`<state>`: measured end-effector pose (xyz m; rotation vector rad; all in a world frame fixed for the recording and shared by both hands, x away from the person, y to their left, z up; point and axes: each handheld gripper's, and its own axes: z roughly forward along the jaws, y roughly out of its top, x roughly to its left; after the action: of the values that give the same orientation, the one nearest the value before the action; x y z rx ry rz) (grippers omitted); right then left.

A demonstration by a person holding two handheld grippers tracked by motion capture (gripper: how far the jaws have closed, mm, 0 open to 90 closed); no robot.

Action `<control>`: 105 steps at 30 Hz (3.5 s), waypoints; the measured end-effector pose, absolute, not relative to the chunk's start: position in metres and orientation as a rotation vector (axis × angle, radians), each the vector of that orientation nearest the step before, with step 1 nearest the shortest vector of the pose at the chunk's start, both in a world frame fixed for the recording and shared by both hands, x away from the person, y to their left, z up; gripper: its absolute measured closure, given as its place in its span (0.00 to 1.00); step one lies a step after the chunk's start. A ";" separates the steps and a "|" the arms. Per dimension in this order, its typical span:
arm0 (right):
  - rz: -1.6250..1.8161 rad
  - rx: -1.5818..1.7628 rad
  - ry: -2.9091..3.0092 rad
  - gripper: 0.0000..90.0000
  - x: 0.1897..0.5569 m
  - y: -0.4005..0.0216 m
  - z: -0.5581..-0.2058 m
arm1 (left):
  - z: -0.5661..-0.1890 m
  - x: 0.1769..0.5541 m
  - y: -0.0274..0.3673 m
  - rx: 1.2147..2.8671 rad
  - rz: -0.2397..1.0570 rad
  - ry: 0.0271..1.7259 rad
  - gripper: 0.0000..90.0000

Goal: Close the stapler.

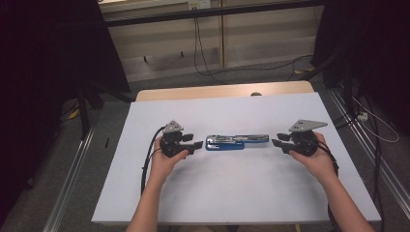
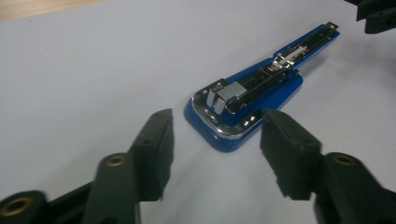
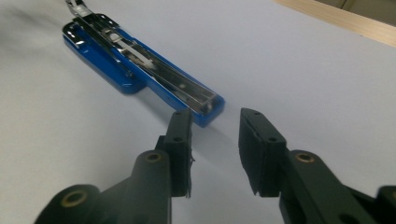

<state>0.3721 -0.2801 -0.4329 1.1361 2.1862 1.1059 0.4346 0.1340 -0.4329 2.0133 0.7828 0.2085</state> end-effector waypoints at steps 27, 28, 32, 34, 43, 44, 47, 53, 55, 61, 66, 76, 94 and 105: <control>1.008 1.128 2.277 1.00 0.388 -0.270 -0.456 | -0.456 0.439 0.108 2.028 0.173 0.751 1.00; 1.007 1.129 2.282 1.00 0.388 -0.270 -0.456 | -0.457 0.439 0.107 2.029 0.178 0.747 1.00; 1.010 1.122 2.292 1.00 0.389 -0.269 -0.457 | -0.457 0.440 0.104 2.015 0.186 0.741 1.00; 1.010 1.121 2.294 1.00 0.389 -0.269 -0.457 | -0.457 0.440 0.102 2.022 0.187 0.736 1.00; 1.018 1.134 2.310 1.00 0.391 -0.269 -0.458 | -0.461 0.441 0.099 2.046 0.206 0.723 1.00; 1.020 1.130 2.314 1.00 0.391 -0.268 -0.458 | -0.461 0.441 0.098 2.043 0.206 0.725 1.00; 1.021 1.127 2.322 1.00 0.391 -0.266 -0.459 | -0.462 0.441 0.097 2.038 0.204 0.726 1.00; 1.030 1.123 2.325 1.00 0.391 -0.265 -0.458 | -0.462 0.441 0.097 2.040 0.204 0.721 1.00; 1.038 1.121 2.322 1.00 0.392 -0.265 -0.458 | -0.462 0.441 0.097 2.037 0.201 0.725 1.00; 1.061 1.123 2.310 1.00 0.392 -0.265 -0.456 | -0.462 0.441 0.097 2.040 0.201 0.720 1.00; 1.090 1.121 2.298 1.00 0.393 -0.265 -0.454 | -0.462 0.441 0.097 2.040 0.201 0.721 1.00; 1.160 1.091 2.281 1.00 0.395 -0.258 -0.450 | -0.462 0.442 0.099 2.032 0.183 0.733 1.00; 1.254 1.087 2.298 0.96 0.384 -0.256 -0.451 | -0.449 0.434 0.109 1.990 0.137 0.727 0.93; 1.302 1.118 2.267 0.65 0.359 -0.256 -0.446 | -0.433 0.417 0.127 1.979 0.149 0.738 0.58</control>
<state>0.3591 -0.2560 -0.4459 1.1184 2.2673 1.3020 0.4172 0.1266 -0.4334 1.9785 0.7379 0.1495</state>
